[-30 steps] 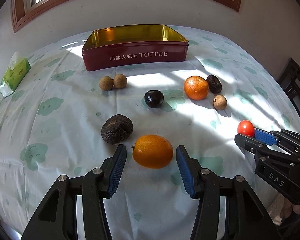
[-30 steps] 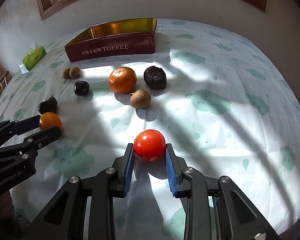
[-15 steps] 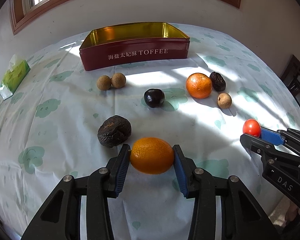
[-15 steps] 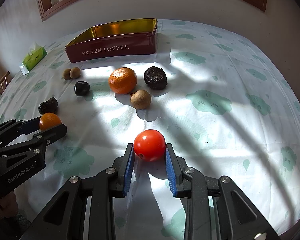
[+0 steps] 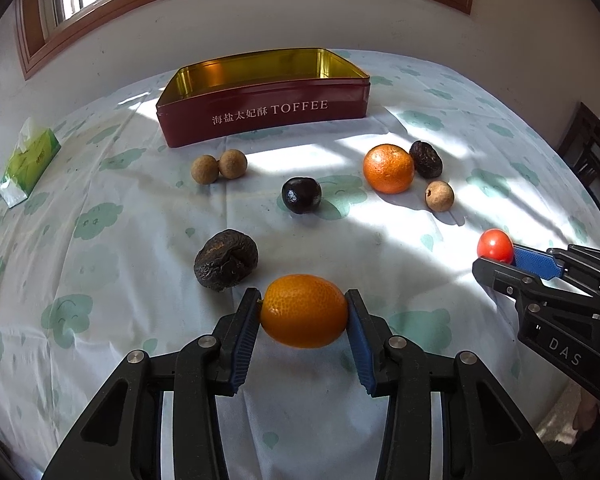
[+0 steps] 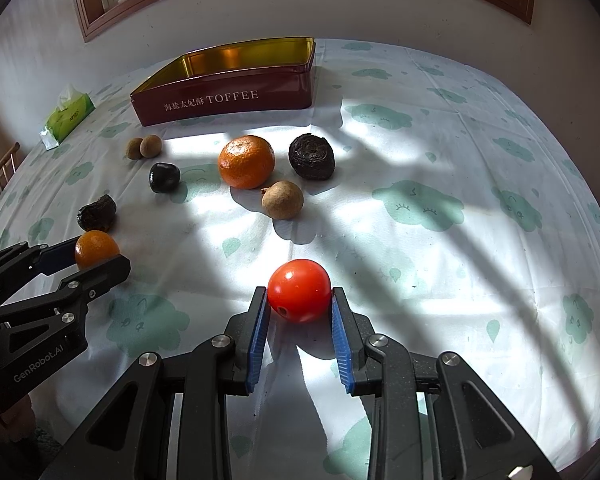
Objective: Organize fruits
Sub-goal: 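Carry the tomato with the right tool while the left tool carries the orange to the tin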
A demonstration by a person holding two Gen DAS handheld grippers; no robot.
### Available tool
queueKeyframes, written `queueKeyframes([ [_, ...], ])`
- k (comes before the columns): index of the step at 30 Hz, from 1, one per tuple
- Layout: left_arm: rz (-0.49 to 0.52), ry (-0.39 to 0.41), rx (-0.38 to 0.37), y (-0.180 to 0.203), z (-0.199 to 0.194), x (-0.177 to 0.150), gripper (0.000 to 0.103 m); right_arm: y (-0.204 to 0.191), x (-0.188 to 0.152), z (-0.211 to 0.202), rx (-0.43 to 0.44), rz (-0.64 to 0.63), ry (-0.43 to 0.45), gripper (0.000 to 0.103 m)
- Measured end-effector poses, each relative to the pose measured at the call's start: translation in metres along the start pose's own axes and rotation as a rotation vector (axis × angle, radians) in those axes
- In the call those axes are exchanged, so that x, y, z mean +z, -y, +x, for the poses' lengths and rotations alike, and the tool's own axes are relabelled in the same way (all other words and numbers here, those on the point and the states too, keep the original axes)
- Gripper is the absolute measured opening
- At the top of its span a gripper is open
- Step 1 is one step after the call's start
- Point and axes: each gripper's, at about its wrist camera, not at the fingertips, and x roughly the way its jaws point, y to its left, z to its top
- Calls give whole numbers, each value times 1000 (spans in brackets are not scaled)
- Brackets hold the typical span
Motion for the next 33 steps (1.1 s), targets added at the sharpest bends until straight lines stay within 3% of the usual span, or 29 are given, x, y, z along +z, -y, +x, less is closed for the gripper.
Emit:
queueKeyframes([
  [14, 15, 70, 10, -2, -18, 1, 44, -9, 4, -10, 14, -17, 31, 28],
  [33, -83, 137, -21, -33, -35, 16, 44, -12, 27, -26, 64, -15, 101, 27],
])
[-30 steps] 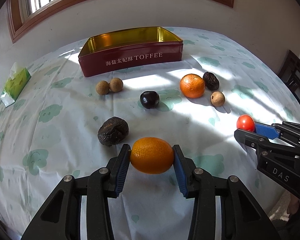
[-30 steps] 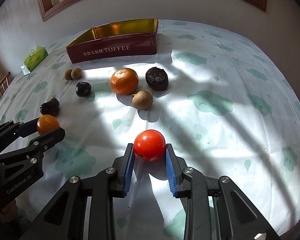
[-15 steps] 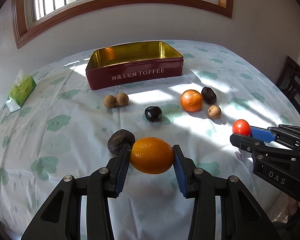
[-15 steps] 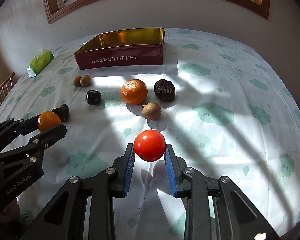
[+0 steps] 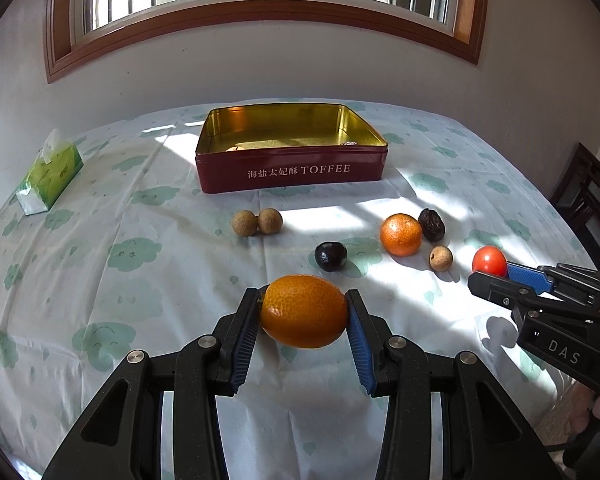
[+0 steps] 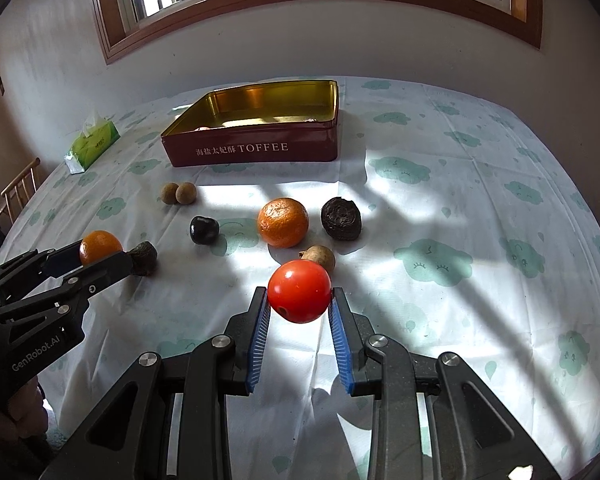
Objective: Organize fruits
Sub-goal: 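Carry the tomato with the right tool while the left tool carries the orange to the tin, then open the right tool to drop the tomato in the tin while the left tool releases the orange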
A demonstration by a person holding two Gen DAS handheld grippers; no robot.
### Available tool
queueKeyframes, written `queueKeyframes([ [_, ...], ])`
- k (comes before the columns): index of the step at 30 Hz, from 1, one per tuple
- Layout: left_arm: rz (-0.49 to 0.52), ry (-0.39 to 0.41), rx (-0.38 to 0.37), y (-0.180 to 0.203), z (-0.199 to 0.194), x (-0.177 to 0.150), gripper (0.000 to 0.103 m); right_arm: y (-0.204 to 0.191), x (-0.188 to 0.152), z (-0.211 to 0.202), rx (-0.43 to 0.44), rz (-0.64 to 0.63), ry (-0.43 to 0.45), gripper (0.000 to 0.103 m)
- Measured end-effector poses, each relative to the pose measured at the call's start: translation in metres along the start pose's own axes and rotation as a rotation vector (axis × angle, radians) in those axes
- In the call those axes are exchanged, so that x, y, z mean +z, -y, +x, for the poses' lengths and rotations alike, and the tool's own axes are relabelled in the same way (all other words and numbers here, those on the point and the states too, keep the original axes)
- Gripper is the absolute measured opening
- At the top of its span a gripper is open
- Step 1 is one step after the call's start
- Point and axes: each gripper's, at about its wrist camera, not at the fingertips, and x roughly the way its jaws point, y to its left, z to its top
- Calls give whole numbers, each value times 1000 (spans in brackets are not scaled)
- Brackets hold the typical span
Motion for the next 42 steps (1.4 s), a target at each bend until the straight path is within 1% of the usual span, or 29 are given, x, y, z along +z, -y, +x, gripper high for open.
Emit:
queueKeyframes([
  [5, -29, -5, 6, -11, 5, 8, 44, 2, 12, 4, 6, 6, 5, 27],
  [11, -54, -19, 14, -26, 16, 26, 44, 2, 31, 19, 11, 12, -19, 27],
  [14, -62, -11, 22, -33, 19, 38, 44, 1, 46, 24, 15, 6, -17, 27],
  [20, -101, 23, 26, -53, 29, 69, 44, 0, 84, 32, 21, -12, 19, 27],
  [28, -98, 23, 51, -71, 64, 117, 44, -6, 135, 62, 33, -50, 28, 27],
  [32, -104, 13, 52, -75, 84, 135, 44, -11, 157, 80, 39, -59, 26, 27],
  [37, -98, -1, 52, -77, 104, 145, 44, -16, 174, 106, 35, -68, 5, 28],
  [42, -100, -29, 56, -79, 124, 147, 44, -23, 179, 130, 40, -74, -24, 28],
])
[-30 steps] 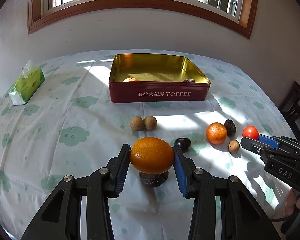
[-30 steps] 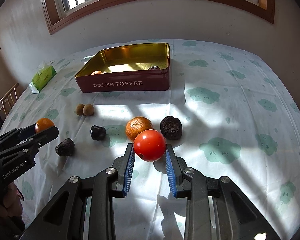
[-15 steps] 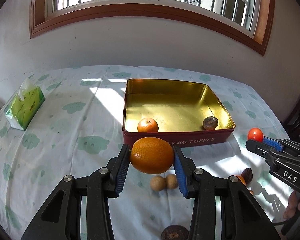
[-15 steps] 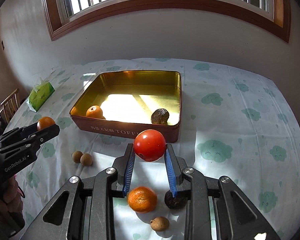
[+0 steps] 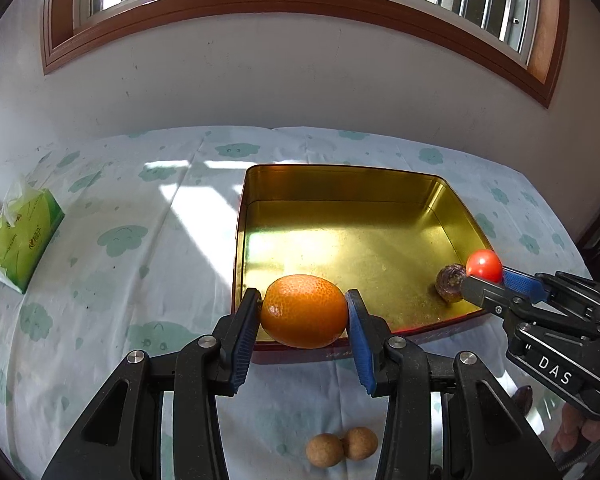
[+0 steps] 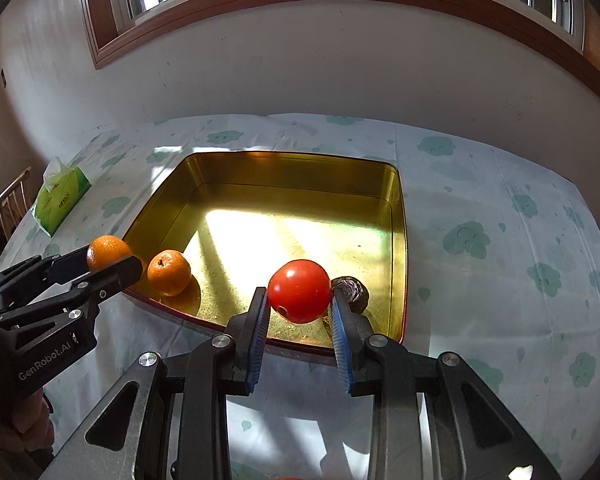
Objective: Organize fruits
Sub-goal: 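Open the right tool to drop the tomato in the tin while the left tool releases the orange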
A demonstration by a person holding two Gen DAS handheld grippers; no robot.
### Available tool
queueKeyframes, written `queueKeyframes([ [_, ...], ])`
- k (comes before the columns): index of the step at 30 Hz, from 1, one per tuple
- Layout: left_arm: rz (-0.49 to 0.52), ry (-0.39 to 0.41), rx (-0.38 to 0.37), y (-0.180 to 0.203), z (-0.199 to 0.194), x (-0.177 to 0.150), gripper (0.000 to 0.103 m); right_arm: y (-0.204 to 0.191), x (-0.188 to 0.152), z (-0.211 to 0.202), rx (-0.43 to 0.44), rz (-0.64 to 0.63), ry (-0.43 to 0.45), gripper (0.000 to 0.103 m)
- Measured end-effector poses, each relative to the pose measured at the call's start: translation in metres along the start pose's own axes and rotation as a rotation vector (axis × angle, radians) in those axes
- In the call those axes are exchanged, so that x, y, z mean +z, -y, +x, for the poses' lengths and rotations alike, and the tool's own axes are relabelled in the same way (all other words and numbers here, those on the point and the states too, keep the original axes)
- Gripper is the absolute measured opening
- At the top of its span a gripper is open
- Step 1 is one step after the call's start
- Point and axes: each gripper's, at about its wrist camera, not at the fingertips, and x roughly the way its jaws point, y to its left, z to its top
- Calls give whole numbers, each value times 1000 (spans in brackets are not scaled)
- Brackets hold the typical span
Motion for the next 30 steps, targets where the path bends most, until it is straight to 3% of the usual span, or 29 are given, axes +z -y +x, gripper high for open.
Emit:
queueKeyframes([
  [24, 33, -26, 25, 4, 26, -4, 44, 4, -2, 26, -14, 0, -45, 30],
  [30, 35, -31, 29, 5, 27, -4, 45, 7, -4, 25, -24, 18, -47, 40],
])
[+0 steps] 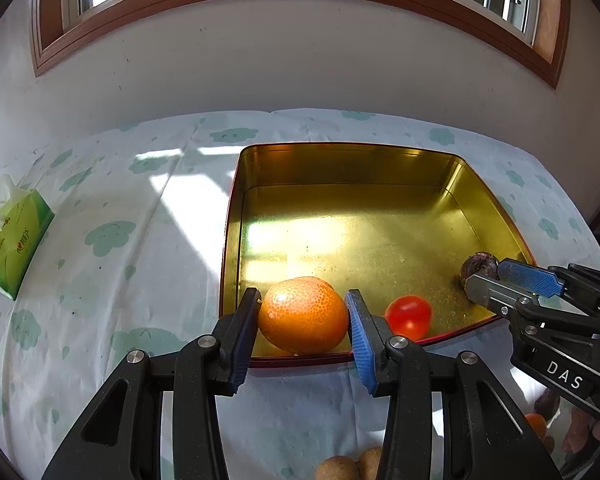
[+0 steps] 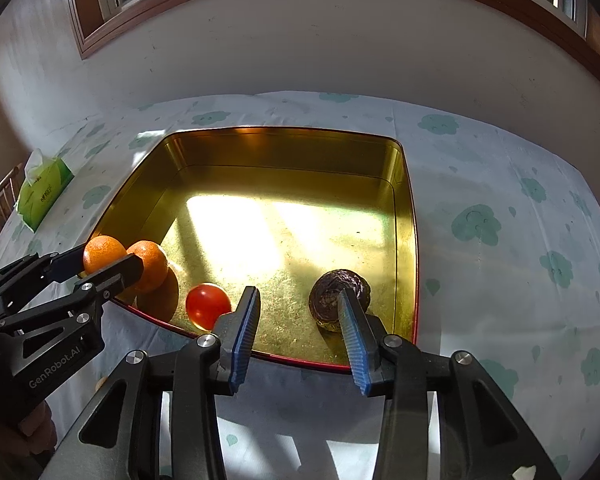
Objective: Organize fruits
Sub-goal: 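Open the right tool to drop the tomato in the tin while the left tool releases the orange, then withdraw both tools from the tin back toward the remaining fruits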
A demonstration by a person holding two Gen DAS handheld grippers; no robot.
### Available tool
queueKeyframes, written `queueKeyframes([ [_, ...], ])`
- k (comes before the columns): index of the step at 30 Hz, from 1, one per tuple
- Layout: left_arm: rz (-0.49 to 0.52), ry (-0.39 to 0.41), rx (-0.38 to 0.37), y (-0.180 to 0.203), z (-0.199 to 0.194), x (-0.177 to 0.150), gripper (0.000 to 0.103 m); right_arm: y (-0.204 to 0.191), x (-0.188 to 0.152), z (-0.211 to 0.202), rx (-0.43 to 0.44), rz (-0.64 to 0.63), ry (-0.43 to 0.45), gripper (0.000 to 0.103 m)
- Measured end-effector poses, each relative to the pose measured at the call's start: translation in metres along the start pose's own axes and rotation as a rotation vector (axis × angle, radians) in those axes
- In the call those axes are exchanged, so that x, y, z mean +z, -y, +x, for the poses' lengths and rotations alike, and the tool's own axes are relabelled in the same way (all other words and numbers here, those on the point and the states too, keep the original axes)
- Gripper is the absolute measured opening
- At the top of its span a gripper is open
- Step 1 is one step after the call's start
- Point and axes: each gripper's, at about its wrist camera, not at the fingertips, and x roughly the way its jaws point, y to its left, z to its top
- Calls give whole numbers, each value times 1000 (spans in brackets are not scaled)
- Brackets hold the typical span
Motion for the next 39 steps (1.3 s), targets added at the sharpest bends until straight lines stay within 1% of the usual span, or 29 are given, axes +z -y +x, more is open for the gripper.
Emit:
queueKeyframes([
  [3, -4, -5, -1, -1, 1, 1, 45, 2, 0, 0, -2, 9, -1, 44],
  [7, -5, -13, -2, -1, 2, 2, 47, 2, 0, 1, -3, 10, -6, 46],
  [9, -3, -17, -7, 0, 2, 2, 50, 2, 0, 0, -2, 11, -7, 46],
  [12, 8, -15, -5, 3, 0, 2, 61, 2, -1, -4, 3, 9, -5, 46],
  [14, 5, -15, 0, 4, -1, 2, 65, 2, -2, -7, 2, 6, -3, 47],
  [19, -9, -4, -6, 4, -9, 2, 65, 1, -4, -20, 8, 3, 14, 47],
  [28, 20, 56, -11, 11, -49, -3, 65, 4, -14, -56, -3, 5, 58, 47],
  [32, 29, 67, -9, 13, -67, -14, 65, 6, -25, -72, -9, 12, 71, 47],
  [39, 26, 72, 9, 13, -96, -45, 65, 10, -55, -96, -20, 19, 78, 47],
])
